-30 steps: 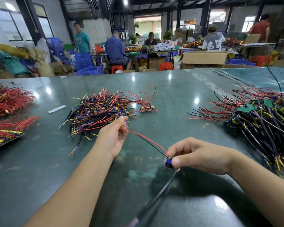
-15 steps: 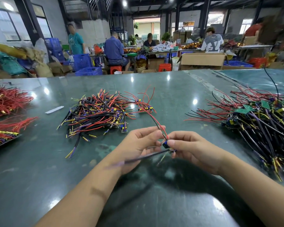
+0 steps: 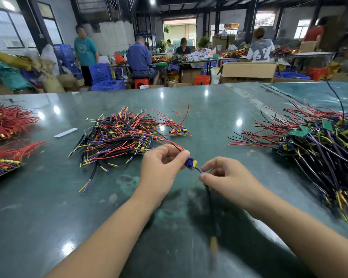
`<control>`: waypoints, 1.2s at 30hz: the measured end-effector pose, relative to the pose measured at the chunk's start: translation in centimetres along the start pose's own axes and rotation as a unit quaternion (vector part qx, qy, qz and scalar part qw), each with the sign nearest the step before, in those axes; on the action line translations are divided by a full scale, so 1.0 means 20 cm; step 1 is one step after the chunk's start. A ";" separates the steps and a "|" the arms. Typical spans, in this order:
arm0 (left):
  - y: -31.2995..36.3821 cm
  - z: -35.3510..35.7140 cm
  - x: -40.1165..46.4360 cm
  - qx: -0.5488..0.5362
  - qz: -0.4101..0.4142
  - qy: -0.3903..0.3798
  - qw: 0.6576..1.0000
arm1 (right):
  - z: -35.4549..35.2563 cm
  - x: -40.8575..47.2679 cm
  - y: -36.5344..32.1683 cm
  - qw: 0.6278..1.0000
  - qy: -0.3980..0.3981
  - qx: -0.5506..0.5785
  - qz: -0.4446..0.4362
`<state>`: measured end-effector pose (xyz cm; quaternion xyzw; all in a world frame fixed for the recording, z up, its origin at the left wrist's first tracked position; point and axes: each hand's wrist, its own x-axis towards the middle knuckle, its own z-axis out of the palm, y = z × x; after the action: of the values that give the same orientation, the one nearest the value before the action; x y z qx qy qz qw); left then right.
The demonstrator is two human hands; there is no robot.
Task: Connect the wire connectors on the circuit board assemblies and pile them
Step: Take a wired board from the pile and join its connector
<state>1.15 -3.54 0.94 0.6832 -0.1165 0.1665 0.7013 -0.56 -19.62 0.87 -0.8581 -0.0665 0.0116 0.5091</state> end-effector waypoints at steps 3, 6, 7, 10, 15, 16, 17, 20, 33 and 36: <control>0.00 0.00 0.01 -0.031 -0.003 0.027 0.999 | 0.00 -0.01 -0.02 0.999 -0.006 0.052 0.013; 0.00 0.00 0.01 -0.082 0.004 0.031 0.996 | -0.01 -0.02 -0.05 0.989 -0.032 0.141 0.041; 0.00 0.00 0.00 -0.104 0.005 0.025 0.994 | -0.02 -0.02 -0.05 0.983 -0.038 0.171 0.051; 0.01 0.01 0.00 -0.148 -0.014 0.019 0.989 | -0.03 -0.03 -0.07 0.975 -0.046 0.211 0.053; 0.00 0.01 0.01 -0.071 -0.125 0.009 0.990 | -0.03 -0.04 -0.08 0.967 -0.075 0.245 0.014; 0.00 0.01 0.00 -0.063 -0.131 -0.006 0.989 | -0.03 -0.05 -0.08 0.966 -0.082 0.246 0.009; 0.01 0.02 -0.01 -0.071 -0.134 -0.021 0.988 | -0.03 -0.05 -0.08 0.965 -0.087 0.246 0.007; 0.02 0.01 -0.02 -0.130 -0.144 -0.046 0.980 | -0.04 -0.04 -0.07 0.967 -0.090 0.239 0.011; 0.05 -0.03 -0.02 -0.104 -0.126 -0.089 0.982 | -0.07 -0.03 -0.06 0.978 -0.054 0.202 -0.006; 0.05 -0.03 -0.03 -0.118 -0.144 -0.119 0.975 | -0.08 -0.02 -0.05 0.985 -0.038 0.164 -0.042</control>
<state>0.22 -2.88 1.67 0.6198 -0.1184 -0.0340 0.7750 -0.91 -20.59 2.54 -0.7582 -0.1190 0.0339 0.6402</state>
